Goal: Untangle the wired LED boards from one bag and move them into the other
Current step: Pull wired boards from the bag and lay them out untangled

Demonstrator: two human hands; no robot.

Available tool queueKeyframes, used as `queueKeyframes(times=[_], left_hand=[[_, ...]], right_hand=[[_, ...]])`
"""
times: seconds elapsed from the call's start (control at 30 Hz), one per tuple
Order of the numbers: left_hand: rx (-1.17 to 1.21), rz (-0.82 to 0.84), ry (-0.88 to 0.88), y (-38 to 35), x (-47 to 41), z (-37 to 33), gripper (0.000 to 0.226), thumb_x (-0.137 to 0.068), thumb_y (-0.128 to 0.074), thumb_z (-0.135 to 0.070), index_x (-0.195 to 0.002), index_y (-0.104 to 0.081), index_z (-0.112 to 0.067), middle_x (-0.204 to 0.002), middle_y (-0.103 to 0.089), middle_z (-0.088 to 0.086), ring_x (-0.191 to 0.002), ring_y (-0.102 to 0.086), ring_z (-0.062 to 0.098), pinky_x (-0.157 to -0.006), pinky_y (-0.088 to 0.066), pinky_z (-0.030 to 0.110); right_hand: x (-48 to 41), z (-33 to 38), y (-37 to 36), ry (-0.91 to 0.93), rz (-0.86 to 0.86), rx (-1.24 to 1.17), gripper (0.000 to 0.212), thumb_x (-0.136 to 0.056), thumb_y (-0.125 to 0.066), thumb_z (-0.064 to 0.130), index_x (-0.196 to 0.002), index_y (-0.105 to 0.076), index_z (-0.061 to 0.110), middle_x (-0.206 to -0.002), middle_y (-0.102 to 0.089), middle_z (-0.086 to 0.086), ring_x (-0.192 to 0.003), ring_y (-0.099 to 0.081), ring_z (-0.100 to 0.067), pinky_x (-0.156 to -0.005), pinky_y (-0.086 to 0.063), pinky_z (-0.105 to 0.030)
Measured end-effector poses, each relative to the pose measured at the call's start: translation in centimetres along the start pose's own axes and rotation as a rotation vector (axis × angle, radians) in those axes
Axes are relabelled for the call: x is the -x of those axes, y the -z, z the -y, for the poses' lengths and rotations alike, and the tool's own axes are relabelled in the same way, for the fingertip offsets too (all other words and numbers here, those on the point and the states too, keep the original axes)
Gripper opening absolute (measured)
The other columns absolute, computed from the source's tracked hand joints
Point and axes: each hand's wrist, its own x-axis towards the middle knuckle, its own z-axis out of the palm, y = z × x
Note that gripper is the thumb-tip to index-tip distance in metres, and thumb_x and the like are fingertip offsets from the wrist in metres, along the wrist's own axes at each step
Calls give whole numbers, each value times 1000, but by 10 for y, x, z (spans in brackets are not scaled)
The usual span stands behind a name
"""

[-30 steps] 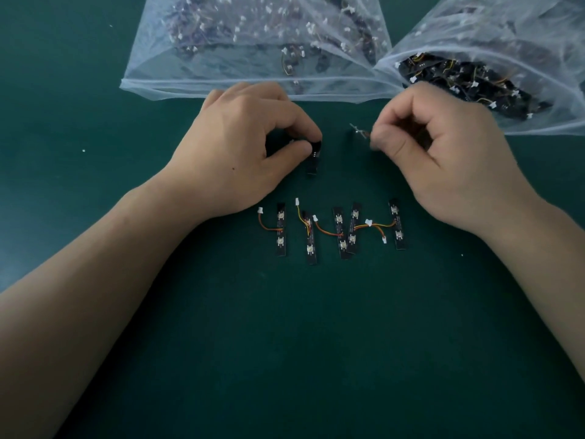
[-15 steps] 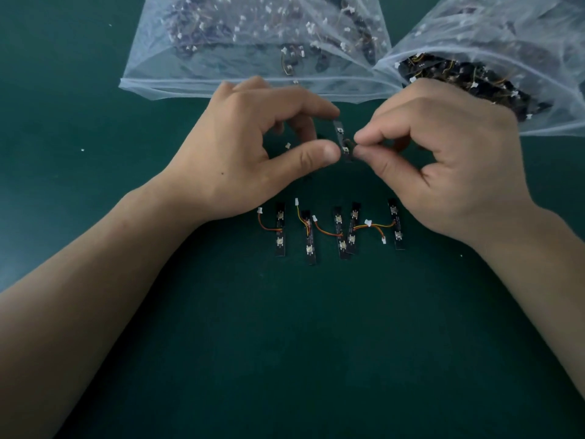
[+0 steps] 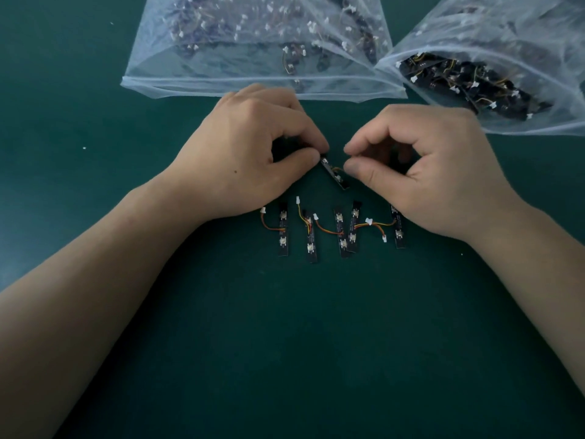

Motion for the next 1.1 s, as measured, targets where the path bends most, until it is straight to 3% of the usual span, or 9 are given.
queueKeyframes(times=[0.2, 0.3, 0.43, 0.53, 0.67, 0.77, 0.93, 1.1], left_hand=[[-28, -23, 53, 3, -3, 2, 16, -93, -70, -25, -106, -79, -24, -89, -67, -10, -85, -56, 8, -83, -43, 18], [-15, -19, 98, 4, -3, 0, 15, -93, -70, -23, -103, -81, -27, -85, -68, -17, -81, -59, -2, -77, -37, 6], [22, -51, 169, 4, 0, -6, 14, -92, -71, -24, -96, -82, -32, -70, -65, -29, -71, -60, -7, -66, -36, 2], [48, -74, 194, 5, 0, -8, 17, -92, -70, -18, -100, -81, -29, -68, -61, -27, -68, -57, -2, -64, -37, 4], [50, -7, 172, 9, -2, -6, 38, -83, -59, -3, -108, -80, -24, -94, -63, -14, -77, -57, 12, -75, -46, 22], [45, 54, 177, 10, -3, -7, 41, -75, -54, -16, -105, -79, -28, -101, -65, -10, -84, -54, 4, -77, -39, 14], [-18, 61, 154, 8, -2, -7, 31, -80, -61, -22, -104, -78, -31, -108, -64, -7, -107, -54, 13, -94, -35, 11], [-77, 23, 89, 6, -1, -2, 10, -95, -70, -24, -101, -78, -26, -107, -64, -6, -105, -55, 22, -101, -41, 34]], right_hand=[[0, 1, 0, -37, -84, 7, 5, -93, -79, 19, -95, -75, 17, -86, -66, 20, -72, -62, -3, -70, -41, -8], [0, 1, 0, -91, -31, -40, 11, -91, -81, 23, -100, -74, 24, -89, -71, 19, -74, -66, -10, -67, -45, -11], [0, 1, -1, -57, 42, -37, 14, -92, -80, 31, -103, -75, 23, -91, -72, 16, -76, -66, -14, -68, -45, -13], [0, 1, 1, -22, 21, -43, 12, -99, -72, 30, -101, -75, 18, -94, -69, 17, -79, -64, -14, -72, -40, -12], [0, 0, 2, -54, 14, -37, 14, -103, -65, 23, -102, -76, 14, -94, -69, 13, -81, -64, -13, -74, -41, -14], [0, 1, 1, -63, 45, 9, 14, -102, -66, 26, -105, -76, 16, -94, -67, 10, -83, -62, -12, -74, -41, -14], [0, 2, 1, -59, 76, 16, 18, -102, -64, 34, -106, -76, 21, -99, -69, 7, -88, -64, -14, -77, -49, -28], [-1, 2, 1, -62, 80, 9, 23, -105, -59, 35, -105, -76, 19, -99, -69, 6, -88, -64, -15, -77, -49, -31]])
